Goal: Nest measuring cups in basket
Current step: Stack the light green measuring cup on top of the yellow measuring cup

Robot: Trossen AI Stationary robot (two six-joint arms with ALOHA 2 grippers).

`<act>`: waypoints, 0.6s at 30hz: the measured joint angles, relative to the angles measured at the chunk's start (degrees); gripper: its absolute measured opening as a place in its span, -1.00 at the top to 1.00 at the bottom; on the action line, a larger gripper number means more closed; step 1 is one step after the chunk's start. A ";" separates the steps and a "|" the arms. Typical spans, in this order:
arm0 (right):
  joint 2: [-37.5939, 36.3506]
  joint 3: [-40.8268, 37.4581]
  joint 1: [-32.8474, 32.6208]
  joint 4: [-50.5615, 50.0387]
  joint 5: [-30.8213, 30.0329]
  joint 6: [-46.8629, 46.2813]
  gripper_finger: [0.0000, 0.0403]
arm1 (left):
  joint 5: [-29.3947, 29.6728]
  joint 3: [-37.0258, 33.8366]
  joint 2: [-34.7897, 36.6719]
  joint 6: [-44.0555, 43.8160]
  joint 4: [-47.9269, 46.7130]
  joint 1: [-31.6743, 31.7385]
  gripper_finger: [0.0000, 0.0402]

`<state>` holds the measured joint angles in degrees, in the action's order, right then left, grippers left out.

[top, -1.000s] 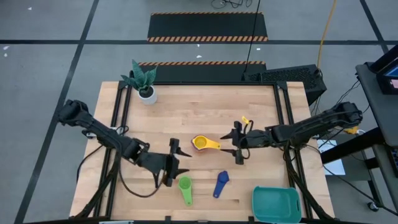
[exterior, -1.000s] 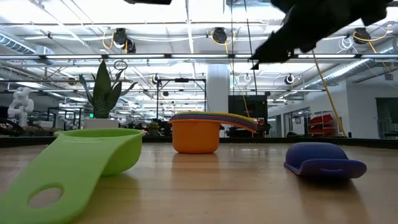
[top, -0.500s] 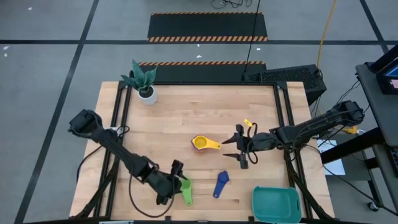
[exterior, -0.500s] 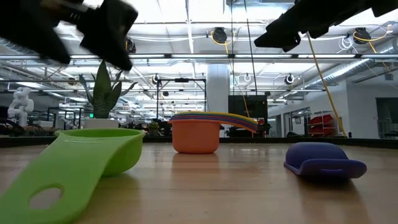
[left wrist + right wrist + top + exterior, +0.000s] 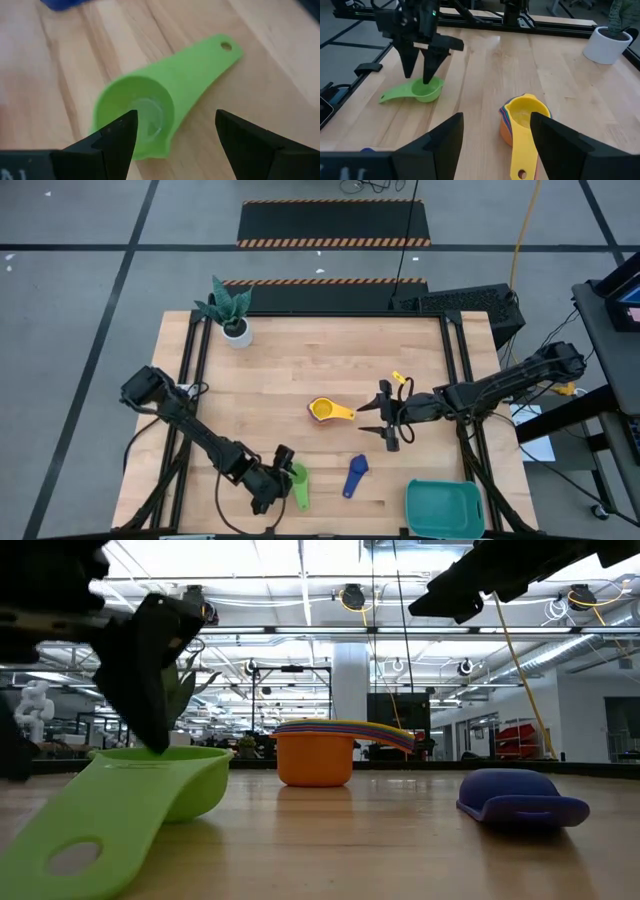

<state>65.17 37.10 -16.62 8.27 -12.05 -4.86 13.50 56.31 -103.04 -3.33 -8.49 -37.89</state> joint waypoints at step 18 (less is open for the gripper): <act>0.00 0.00 0.00 0.20 -0.04 -0.21 -0.10 | 1.23 0.04 -2.04 -2.98 -2.93 1.34 0.93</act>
<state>65.17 37.10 -16.62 8.47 -12.09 -5.07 14.73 56.36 -105.08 -6.31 -11.42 -36.55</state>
